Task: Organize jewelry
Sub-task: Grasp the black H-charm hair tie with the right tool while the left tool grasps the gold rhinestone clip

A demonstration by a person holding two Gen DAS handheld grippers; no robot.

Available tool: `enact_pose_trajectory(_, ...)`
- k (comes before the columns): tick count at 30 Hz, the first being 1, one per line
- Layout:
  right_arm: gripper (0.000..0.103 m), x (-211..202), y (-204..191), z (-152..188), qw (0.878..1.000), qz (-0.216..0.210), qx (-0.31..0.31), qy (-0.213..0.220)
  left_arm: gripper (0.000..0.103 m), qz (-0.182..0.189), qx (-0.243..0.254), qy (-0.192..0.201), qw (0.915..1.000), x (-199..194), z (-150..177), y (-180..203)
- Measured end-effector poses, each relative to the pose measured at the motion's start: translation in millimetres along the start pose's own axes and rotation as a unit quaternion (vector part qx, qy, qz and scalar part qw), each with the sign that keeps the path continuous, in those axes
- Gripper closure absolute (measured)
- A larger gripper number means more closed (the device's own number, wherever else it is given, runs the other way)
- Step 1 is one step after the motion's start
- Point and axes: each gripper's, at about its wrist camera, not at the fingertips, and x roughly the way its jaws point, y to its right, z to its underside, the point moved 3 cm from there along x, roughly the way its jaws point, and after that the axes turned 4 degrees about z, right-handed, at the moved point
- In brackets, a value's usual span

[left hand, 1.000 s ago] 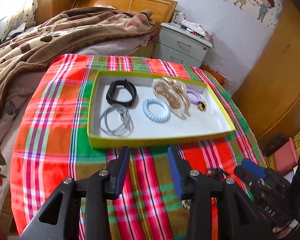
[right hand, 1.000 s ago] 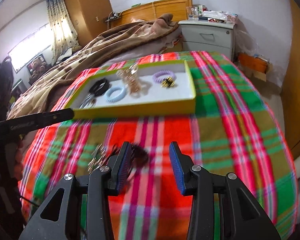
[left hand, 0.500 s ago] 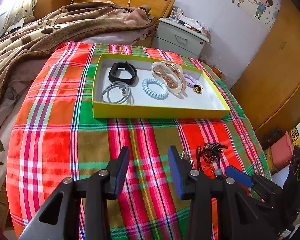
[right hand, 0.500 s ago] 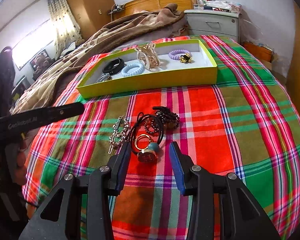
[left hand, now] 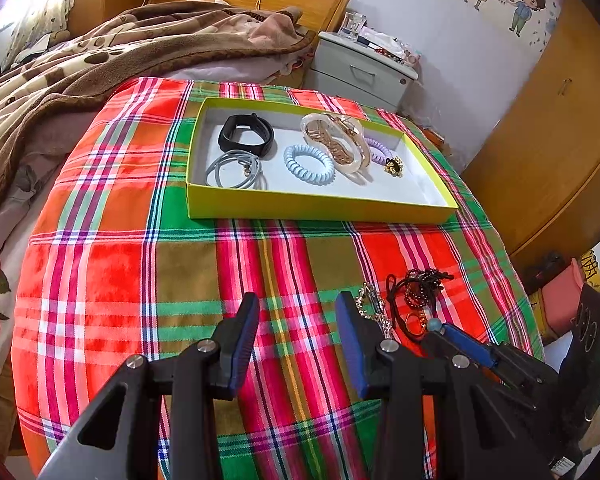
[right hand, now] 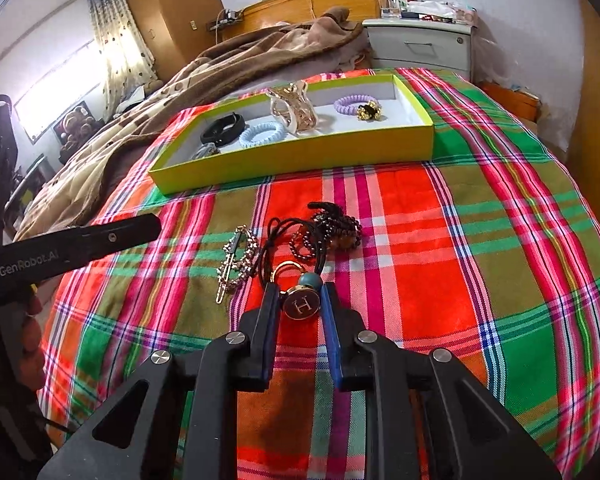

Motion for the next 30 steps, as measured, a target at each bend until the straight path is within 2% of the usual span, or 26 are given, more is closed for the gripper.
enact_pose_trajectory(13,0.082,-27,16,-21,0.997,-0.026,0.026,0.071,0.062,0.007,0.014,-0.019,0.9997,7,7,18)
enact_pose_trajectory(21,0.082,-44,26,-36,0.992,-0.040,0.039,0.111,0.062,0.020,0.032,-0.047,0.9982,21,9,37)
enact_pose_trajectory(27,0.082,-55,41,-46,0.989,-0.038,0.058,0.134,0.062,0.007,0.057,-0.068,0.9960,35,14,52)
enact_pose_trajectory(30,0.082,-58,48,-46,0.988,-0.034,0.065,0.138,0.062,-0.014,0.074,-0.058,0.9955,35,15,57)
